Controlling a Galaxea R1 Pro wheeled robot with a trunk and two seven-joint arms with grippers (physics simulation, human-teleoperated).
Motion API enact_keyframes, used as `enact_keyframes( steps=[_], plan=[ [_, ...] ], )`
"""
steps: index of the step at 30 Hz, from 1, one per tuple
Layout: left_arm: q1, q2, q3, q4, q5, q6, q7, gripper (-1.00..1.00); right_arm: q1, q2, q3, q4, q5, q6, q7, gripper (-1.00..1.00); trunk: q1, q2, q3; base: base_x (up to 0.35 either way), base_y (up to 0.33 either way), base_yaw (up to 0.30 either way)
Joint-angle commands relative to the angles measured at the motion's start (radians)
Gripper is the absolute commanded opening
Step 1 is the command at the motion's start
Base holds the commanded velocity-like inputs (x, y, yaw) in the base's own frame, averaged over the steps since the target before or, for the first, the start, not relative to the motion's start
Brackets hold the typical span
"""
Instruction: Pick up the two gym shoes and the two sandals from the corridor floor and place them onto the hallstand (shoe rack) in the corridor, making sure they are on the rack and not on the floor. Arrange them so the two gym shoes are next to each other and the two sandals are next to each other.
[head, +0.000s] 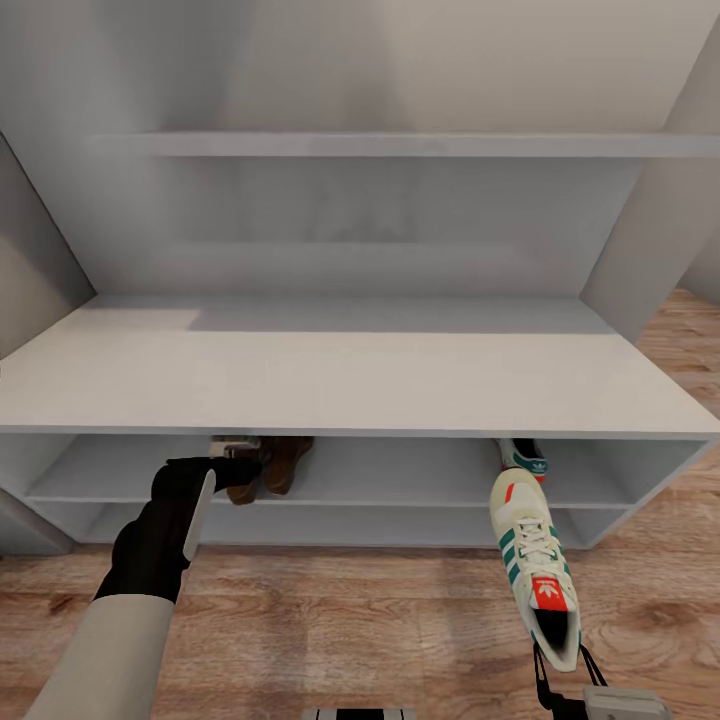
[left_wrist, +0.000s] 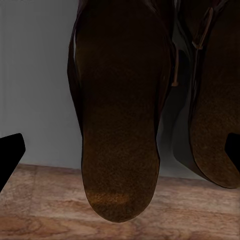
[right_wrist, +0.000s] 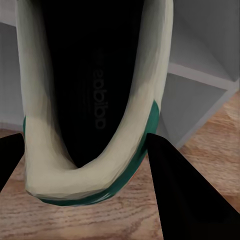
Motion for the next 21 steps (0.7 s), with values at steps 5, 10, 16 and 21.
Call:
enact_keyframes(
  steps=[5,10,16,21],
  plan=[
    [0.000,0.000,0.001,0.000,0.000,0.000,0.000,1.00,0.000,0.000,0.000,0.000,-0.002,0.000,0.000,-1.00,0.000,0.000,0.000,-0.124,0.000,0.000],
    [0.000,0.000,0.000,0.000,0.000,0.000,0.000,1.00,0.000,0.000,0.000,0.000,-0.002,0.000,0.000,-1.00,0.000,0.000,0.000,-0.235,0.000,0.000],
    [0.000,0.000,0.000,0.000,0.001,-0.001,0.000,1.00,0.000,0.000,0.000,0.000,-0.002,0.000,0.001,-1.00,0.000,0.000,0.000,-0.146,0.000,0.000],
    [0.000,-0.001,0.000,0.000,0.001,0.000,0.000,1.00,0.000,0.000,0.000,0.000,-0.002,-0.001,0.000,-1.00,0.000,0.000,0.000,-0.060,0.000,0.000]
  ],
)
